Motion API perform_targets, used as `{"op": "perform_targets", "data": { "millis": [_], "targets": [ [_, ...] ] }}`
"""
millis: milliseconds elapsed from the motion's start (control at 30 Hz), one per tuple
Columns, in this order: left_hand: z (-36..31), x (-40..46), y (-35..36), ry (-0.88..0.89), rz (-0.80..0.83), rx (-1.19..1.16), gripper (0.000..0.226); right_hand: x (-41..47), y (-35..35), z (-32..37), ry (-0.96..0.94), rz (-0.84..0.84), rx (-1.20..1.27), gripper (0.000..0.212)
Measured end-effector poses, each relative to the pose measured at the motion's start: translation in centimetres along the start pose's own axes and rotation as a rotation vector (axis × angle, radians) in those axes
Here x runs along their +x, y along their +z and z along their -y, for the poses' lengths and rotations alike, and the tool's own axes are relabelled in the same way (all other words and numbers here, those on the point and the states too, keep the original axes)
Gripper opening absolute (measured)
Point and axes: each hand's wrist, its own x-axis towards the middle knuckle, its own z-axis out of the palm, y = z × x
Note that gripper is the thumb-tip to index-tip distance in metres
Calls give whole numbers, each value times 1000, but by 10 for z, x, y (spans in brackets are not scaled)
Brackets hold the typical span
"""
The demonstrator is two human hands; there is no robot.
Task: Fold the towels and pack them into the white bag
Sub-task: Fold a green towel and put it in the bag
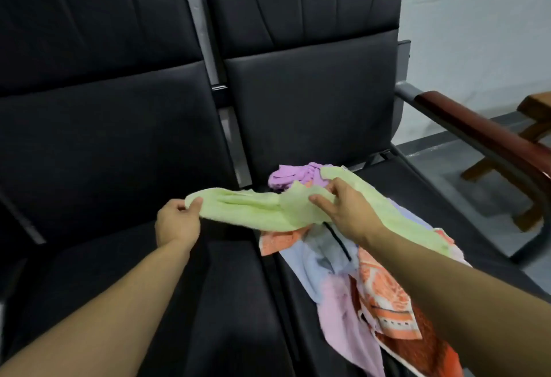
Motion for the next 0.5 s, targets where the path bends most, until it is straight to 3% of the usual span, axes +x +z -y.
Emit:
{"op": "perform_targets", "data": {
  "millis": [100, 167, 267, 333, 400, 500],
  "targets": [
    [30, -3, -95, -12, -93, 162, 25, -36, 31, 55, -105, 94, 104, 33],
    [61, -8, -157, -49, -66, 360, 32, -62, 59, 85, -173, 221, 178, 32],
    [110, -25, -228, -197, 132, 767, 57, -98, 99, 115, -259, 502, 67, 32],
    [131, -47, -253, -285, 264, 919, 63, -118, 114, 119, -223, 661, -20, 41],
    [144, -58, -262, -308, 320, 934, 63, -126, 120, 111, -147, 688, -68, 53],
    [159, -57, -256, -226, 324, 877, 59, -124, 121, 94, -82, 620, -157, 52]
  ]
}}
